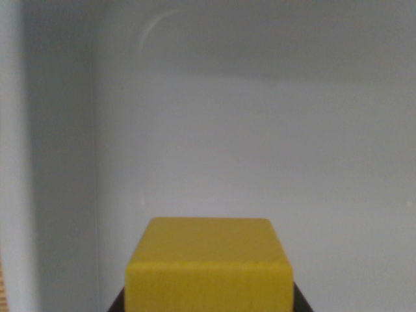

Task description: Pick yellow cube

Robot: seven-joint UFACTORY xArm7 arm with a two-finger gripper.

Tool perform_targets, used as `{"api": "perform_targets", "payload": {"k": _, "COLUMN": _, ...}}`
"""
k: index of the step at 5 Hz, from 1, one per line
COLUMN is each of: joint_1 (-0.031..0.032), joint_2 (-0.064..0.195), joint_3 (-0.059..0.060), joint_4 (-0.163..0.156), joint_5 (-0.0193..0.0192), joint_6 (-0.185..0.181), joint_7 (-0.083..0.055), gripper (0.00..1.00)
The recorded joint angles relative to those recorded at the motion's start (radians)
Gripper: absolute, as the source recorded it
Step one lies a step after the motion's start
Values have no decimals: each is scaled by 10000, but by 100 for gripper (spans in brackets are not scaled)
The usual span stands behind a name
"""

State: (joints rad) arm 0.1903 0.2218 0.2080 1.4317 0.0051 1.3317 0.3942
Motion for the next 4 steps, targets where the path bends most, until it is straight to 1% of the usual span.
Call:
{"api": "perform_targets", "payload": {"k": 1, "joint_1": -11, "joint_2": -164, "joint_3": 13, "joint_4": 241, "joint_5": 36, "joint_6": 402, "joint_7": -10, "gripper": 100}}
{"api": "perform_targets", "payload": {"k": 2, "joint_1": -11, "joint_2": -164, "joint_3": 13, "joint_4": 241, "joint_5": 36, "joint_6": 402, "joint_7": -10, "gripper": 100}}
{"api": "perform_targets", "payload": {"k": 3, "joint_1": -21, "joint_2": -314, "joint_3": 25, "joint_4": 460, "joint_5": 68, "joint_6": 769, "joint_7": -19, "gripper": 100}}
{"api": "perform_targets", "payload": {"k": 4, "joint_1": -21, "joint_2": -314, "joint_3": 25, "joint_4": 460, "joint_5": 68, "joint_6": 769, "joint_7": -19, "gripper": 100}}
